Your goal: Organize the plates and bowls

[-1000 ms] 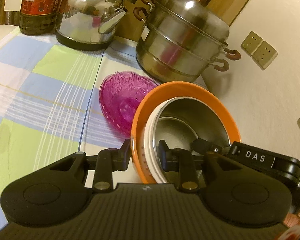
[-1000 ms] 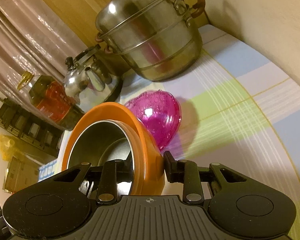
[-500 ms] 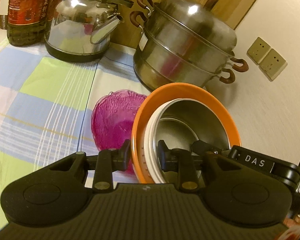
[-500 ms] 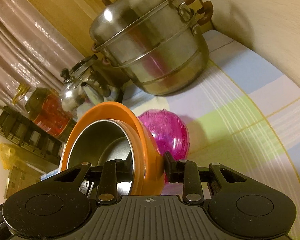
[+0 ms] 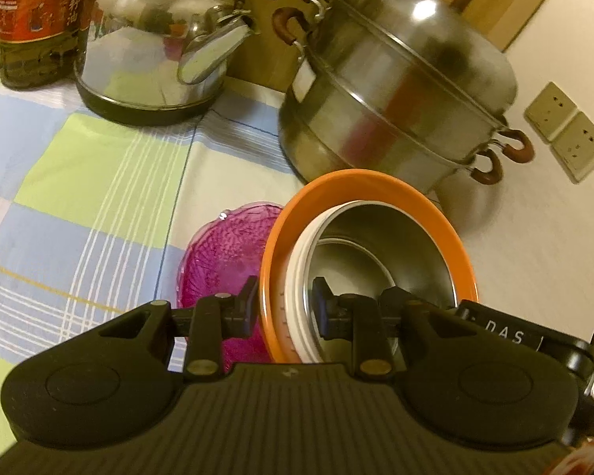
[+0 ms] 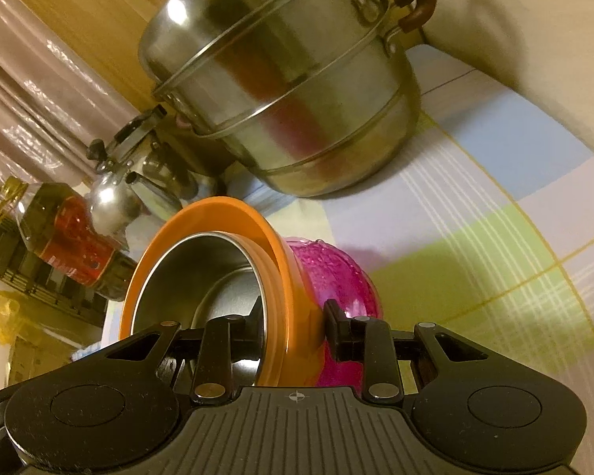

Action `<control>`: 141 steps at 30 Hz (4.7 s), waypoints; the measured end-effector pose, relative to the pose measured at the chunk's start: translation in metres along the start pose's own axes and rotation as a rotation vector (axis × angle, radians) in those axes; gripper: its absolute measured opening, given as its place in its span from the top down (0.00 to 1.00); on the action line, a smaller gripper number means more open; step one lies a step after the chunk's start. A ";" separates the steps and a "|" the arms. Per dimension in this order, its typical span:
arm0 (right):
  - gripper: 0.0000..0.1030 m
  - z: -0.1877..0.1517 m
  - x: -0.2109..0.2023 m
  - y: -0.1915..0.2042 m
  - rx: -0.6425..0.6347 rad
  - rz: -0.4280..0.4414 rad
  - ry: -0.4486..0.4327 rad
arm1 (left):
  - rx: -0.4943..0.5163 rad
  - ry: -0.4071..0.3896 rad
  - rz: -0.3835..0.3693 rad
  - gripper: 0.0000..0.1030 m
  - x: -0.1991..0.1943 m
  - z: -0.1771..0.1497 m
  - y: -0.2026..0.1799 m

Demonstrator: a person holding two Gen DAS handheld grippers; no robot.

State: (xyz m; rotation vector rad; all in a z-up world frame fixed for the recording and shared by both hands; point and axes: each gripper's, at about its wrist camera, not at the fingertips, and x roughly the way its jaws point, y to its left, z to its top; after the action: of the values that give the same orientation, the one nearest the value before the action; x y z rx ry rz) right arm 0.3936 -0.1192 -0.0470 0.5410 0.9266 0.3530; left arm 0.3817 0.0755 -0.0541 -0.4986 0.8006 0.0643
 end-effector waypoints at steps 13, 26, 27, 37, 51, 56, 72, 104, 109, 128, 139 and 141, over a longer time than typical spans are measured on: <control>0.71 0.003 0.034 -0.003 -0.048 -0.036 0.044 | -0.032 0.023 0.021 0.77 0.023 0.004 0.014; 0.71 0.000 0.055 -0.011 -0.053 -0.054 0.082 | -0.030 0.034 0.053 0.77 0.039 0.002 0.023; 0.71 0.000 0.056 -0.011 -0.054 -0.055 0.084 | -0.031 0.036 0.054 0.77 0.040 0.003 0.024; 0.71 0.001 0.062 -0.010 -0.071 -0.069 0.091 | -0.026 0.038 0.058 0.77 0.043 0.004 0.023; 0.69 -0.001 0.062 -0.009 -0.083 -0.059 0.088 | -0.020 0.037 0.058 0.77 0.043 0.003 0.023; 0.61 -0.003 0.062 -0.006 -0.103 -0.047 0.088 | -0.015 0.035 0.058 0.77 0.042 0.003 0.023; 0.49 -0.001 0.048 -0.004 -0.098 -0.007 0.025 | -0.005 -0.008 0.049 0.64 0.031 0.004 0.023; 0.32 -0.032 -0.049 -0.003 -0.171 -0.026 -0.186 | 0.072 -0.181 0.023 0.35 -0.058 -0.021 0.025; 0.30 -0.050 -0.073 0.005 -0.202 -0.033 -0.199 | 0.061 -0.181 0.023 0.34 -0.081 -0.041 0.030; 0.30 -0.136 -0.130 0.018 -0.339 -0.100 -0.164 | 0.237 -0.194 0.100 0.34 -0.149 -0.121 0.005; 0.30 -0.171 -0.150 0.020 -0.389 -0.114 -0.159 | 0.210 -0.146 0.126 0.34 -0.163 -0.156 0.018; 0.30 -0.178 -0.155 0.017 -0.402 -0.120 -0.160 | 0.199 -0.143 0.116 0.34 -0.166 -0.163 0.019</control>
State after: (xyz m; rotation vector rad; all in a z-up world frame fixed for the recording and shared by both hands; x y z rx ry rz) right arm 0.1590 -0.1336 -0.0214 0.1411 0.7045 0.3702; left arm 0.1511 0.0404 -0.0418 -0.2560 0.6871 0.1253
